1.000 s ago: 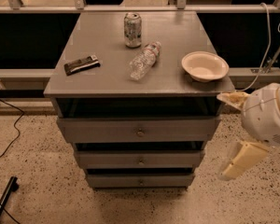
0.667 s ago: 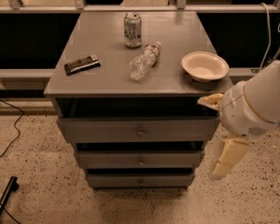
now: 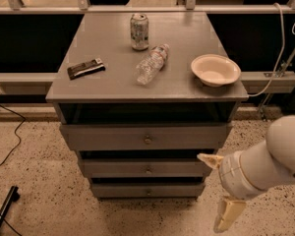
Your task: Open middle drawer
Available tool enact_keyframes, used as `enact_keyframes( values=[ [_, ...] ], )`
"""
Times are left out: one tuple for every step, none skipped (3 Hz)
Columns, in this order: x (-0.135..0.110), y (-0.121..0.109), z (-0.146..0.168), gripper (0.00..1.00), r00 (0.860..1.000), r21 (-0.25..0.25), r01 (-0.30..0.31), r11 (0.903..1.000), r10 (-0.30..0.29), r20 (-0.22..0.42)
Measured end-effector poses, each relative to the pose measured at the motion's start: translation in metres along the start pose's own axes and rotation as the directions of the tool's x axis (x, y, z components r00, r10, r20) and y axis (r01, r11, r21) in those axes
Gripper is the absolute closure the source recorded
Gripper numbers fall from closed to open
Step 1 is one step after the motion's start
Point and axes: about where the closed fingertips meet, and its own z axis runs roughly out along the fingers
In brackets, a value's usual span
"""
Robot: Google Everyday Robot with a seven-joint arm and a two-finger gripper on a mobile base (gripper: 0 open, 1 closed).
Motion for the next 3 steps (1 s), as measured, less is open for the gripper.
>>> enact_keyframes(
  values=[
    [0.010,-0.011,0.013,0.00,1.000,0.070,0.010,0.9975,-0.010,0.001],
    [0.010,-0.012,0.014,0.00,1.000,0.071,0.013,0.9974,-0.013,0.000],
    [0.007,-0.025,0.057,0.00,0.998,0.021,0.067,0.9976,-0.067,-0.009]
  ],
)
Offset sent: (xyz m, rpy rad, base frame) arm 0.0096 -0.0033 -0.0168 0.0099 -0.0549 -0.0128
